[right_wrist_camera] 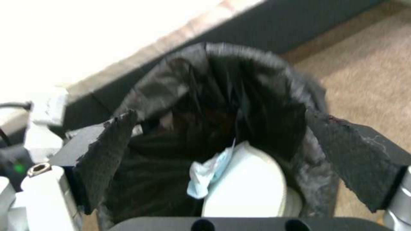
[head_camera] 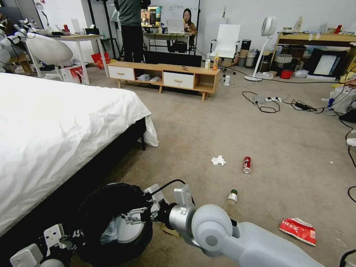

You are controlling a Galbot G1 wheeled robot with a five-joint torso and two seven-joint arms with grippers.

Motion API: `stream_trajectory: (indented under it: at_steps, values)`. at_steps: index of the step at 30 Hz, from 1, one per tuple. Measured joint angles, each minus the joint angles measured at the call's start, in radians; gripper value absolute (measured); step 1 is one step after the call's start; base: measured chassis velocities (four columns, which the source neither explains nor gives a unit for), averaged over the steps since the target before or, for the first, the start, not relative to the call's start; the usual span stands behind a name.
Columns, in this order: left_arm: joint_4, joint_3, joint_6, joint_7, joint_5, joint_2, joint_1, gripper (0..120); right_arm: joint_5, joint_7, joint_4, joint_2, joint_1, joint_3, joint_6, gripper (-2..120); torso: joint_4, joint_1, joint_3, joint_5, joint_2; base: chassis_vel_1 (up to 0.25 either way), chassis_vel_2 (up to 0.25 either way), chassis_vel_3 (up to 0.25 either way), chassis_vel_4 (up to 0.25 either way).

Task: Pick up the trash bin and place the garbage on the floor into it.

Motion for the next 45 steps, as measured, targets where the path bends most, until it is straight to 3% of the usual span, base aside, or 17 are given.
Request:
stream_trajectory:
  at_steps: [9, 14, 20, 30, 35, 40, 45]
  values:
    - [0.0, -0.004, 0.0, 0.002, 0.007, -0.003, 0.005, 2, 0.0, -0.009, 0.109, -0.072, -0.053, 0.168, -0.004, 100, 0.0001, 0.0, 0.0, 0.0, 0.0, 0.0, 0.0, 0.0, 0.0]
    - [0.001, -0.015, 0.0, 0.008, 0.016, -0.002, 0.005, 2, -0.035, -0.027, 0.154, -0.126, -0.123, 0.303, 0.037, 100, -0.0002, 0.0, 0.0, -0.0001, 0.0, 0.0, 0.0, 0.0, 0.0]
    - [0.004, -0.048, 0.0, 0.01, 0.028, 0.006, 0.007, 2, -0.215, -0.047, 0.163, -0.174, -0.226, 0.401, 0.152, 100, 0.0, 0.0, 0.0, 0.0, 0.0, 0.0, 0.0, 0.0, 0.0]
    - [0.004, -0.079, 0.0, 0.016, 0.025, 0.01, 0.023, 2, -0.334, -0.025, 0.138, -0.17, -0.303, 0.486, 0.258, 100, 0.0001, 0.0, 0.0, -0.0002, 0.0, 0.0, 0.0, 0.0, 0.0]
    - [0.011, -0.1, 0.0, 0.02, 0.022, 0.008, 0.024, 2, -0.457, -0.054, 0.137, -0.173, -0.388, 0.566, 0.306, 100, -0.0001, 0.0, 0.0, -0.0001, 0.0, 0.0, 0.0, 0.0, 0.0]
    - [0.018, -0.123, 0.0, 0.025, 0.019, 0.008, 0.023, 2, -0.516, -0.064, 0.146, -0.192, -0.446, 0.586, 0.296, 100, -0.0003, 0.0, 0.0, 0.0, 0.0, 0.0, 0.0, 0.0, 0.0]
    - [0.02, -0.134, 0.0, 0.03, 0.017, 0.004, 0.024, 2, -0.528, -0.045, 0.138, -0.188, -0.438, 0.532, 0.201, 100, 0.0001, 0.0, 0.0, -0.0001, 0.0, 0.0, 0.0, 0.0, 0.0]
